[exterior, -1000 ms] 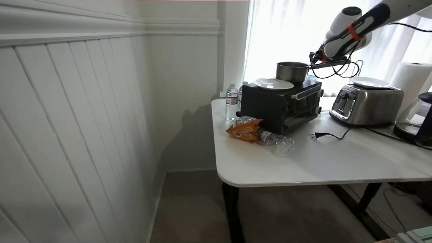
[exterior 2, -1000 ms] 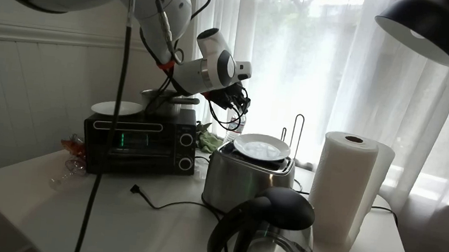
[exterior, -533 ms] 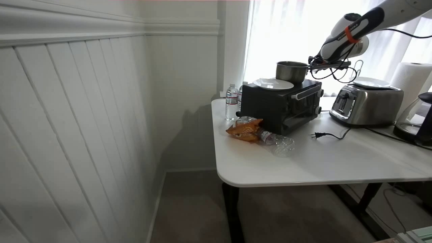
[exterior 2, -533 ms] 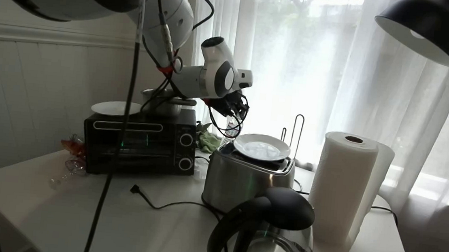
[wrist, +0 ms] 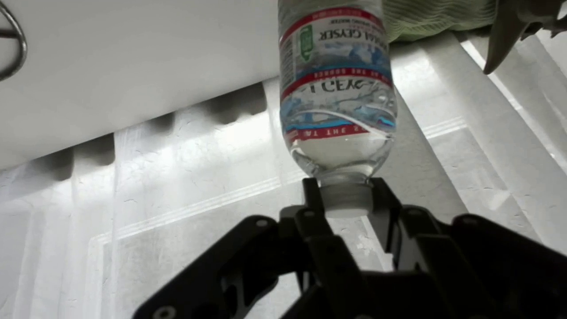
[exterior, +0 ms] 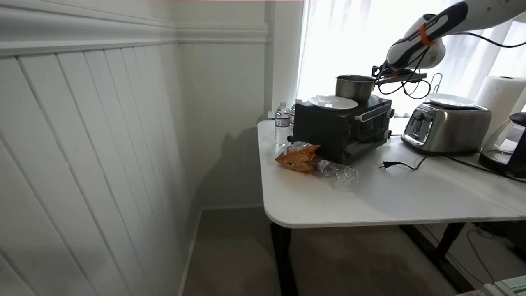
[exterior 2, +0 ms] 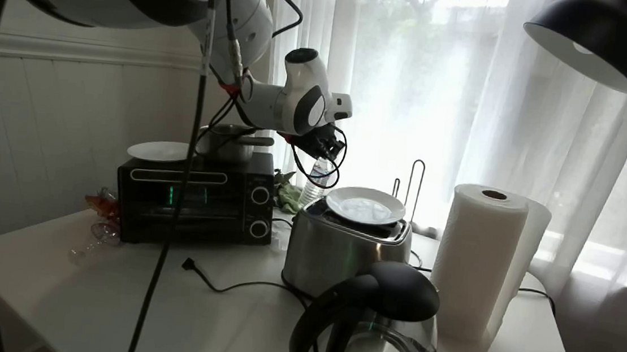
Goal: Remove the water bottle from the pot.
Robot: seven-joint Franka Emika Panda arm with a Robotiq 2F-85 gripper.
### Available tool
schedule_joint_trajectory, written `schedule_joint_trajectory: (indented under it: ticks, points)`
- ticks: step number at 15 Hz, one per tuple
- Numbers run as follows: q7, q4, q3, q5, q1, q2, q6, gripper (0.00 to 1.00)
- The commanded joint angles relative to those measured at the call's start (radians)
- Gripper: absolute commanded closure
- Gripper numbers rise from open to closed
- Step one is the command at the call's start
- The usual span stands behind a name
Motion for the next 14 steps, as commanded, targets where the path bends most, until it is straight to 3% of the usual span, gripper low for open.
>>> schedule_joint_trajectory:
  ticks: [1, 14]
  points:
    - [-0.115, 0.077, 0.058, 0.035, -0.038, 0.022, 0.037, 0.92]
    - [-0.391, 0.243, 0.176, 0.016, -0.159, 0.160, 0.047, 0.92]
